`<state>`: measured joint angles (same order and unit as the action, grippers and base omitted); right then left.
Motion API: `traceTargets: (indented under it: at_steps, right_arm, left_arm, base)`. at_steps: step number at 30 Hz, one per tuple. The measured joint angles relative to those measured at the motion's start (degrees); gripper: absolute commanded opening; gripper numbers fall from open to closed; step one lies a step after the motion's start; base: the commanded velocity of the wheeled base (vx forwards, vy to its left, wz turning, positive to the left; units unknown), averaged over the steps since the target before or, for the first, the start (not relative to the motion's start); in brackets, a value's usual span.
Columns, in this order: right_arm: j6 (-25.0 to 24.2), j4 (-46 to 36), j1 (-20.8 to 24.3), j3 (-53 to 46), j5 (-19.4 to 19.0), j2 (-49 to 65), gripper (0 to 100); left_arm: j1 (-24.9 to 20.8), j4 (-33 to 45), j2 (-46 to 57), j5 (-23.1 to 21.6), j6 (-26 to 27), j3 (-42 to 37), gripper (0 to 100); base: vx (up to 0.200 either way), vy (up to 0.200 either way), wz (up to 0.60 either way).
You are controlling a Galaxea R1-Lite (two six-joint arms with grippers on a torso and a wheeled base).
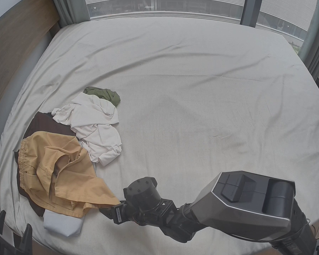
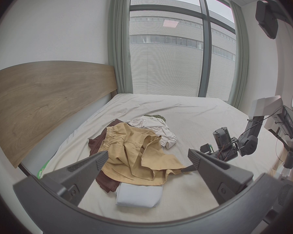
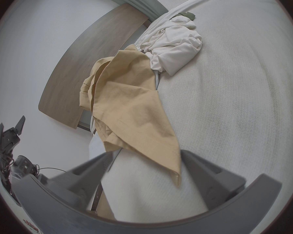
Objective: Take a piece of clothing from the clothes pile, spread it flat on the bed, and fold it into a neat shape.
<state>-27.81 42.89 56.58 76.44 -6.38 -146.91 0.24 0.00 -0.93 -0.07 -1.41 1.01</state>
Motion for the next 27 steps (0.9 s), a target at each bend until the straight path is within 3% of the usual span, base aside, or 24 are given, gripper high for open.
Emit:
traceTargets:
  at_steps: [10,27]
  right_arm:
    - [-0.2,1.7,0.2,-0.5,2.5,-1.0,0]
    - [-0.8,5.1,-1.8,-14.7,4.1,6.2,0]
  left_arm:
    - [0.0,0.0,0.0,0.0,0.0,0.0,100]
    - [0.0,0.0,0.0,0.0,0.1,0.0,100]
  base:
    - [0.000,0.000,0.00]
    - [0.000,0.000,0.00]
